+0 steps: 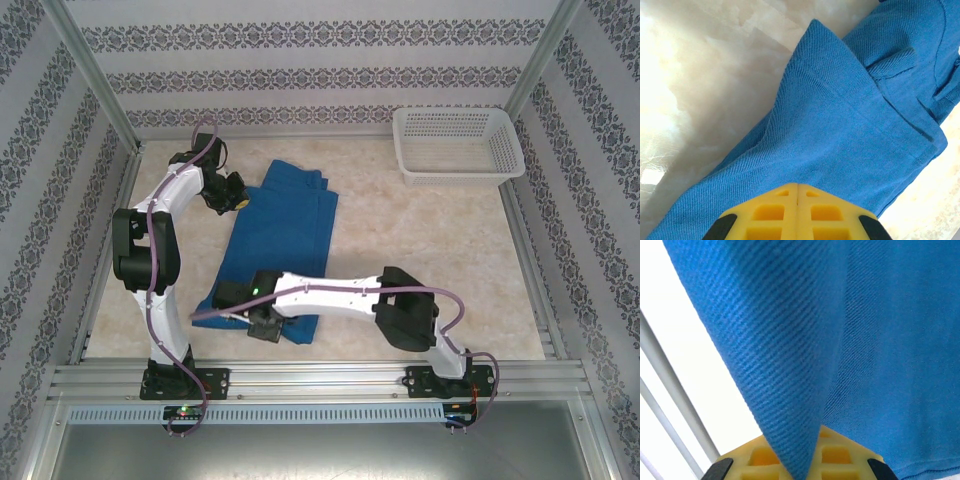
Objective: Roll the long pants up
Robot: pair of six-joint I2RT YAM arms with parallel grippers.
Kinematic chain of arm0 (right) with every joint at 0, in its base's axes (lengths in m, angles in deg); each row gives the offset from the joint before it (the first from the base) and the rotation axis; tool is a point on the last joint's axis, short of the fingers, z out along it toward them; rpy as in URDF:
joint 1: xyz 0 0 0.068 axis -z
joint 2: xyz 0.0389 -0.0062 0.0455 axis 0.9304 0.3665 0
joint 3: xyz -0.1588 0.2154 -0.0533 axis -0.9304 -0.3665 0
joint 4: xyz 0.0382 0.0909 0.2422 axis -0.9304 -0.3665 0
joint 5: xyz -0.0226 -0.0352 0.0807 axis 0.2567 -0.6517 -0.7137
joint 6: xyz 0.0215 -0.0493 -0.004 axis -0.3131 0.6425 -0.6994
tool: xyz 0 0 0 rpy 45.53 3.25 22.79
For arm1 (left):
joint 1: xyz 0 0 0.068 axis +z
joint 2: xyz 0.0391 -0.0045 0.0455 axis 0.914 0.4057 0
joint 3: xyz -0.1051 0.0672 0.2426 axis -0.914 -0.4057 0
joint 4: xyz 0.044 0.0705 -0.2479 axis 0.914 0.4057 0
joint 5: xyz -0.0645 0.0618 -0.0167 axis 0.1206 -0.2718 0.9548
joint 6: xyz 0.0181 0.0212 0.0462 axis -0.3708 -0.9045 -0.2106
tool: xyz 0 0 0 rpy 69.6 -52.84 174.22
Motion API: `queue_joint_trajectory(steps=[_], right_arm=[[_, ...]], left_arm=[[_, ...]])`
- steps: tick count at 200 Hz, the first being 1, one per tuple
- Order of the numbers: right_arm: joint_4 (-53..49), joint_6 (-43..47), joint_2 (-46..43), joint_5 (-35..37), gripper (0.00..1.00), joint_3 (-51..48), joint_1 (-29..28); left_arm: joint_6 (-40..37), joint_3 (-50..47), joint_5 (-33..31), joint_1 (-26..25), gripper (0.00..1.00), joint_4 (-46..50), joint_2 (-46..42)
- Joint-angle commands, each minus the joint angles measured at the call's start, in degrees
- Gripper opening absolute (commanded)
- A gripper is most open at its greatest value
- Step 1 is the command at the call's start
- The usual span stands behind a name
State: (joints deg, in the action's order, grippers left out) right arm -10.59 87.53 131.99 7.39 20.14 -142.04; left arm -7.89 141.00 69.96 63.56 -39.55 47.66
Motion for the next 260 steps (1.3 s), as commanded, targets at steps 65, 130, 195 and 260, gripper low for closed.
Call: queue_joint_trajectory(steps=[65,130,195,260], right_arm=[[-5.4,2.7,2.0,-28.5,0.00,6.6,13.1],[-6.6,4.6,8.7,-38.9,0.01,10.5,20.9],[-5.8,4.0,14.1,-45.9,0.07,11.6,27.3],[-4.1,2.7,9.5,-35.7,0.51,10.1,29.8]], left_arm=[[0.3,0.3,0.2,1.1,0.00,1.6,-1.5],[0.3,-0.3,0.3,1.4,0.00,1.4,-1.6],[0.4,0.3,0.3,1.5,0.00,2.2,-3.6],[-0.2,0.6,-0.1,1.7,0.00,3.3,-5.5]])
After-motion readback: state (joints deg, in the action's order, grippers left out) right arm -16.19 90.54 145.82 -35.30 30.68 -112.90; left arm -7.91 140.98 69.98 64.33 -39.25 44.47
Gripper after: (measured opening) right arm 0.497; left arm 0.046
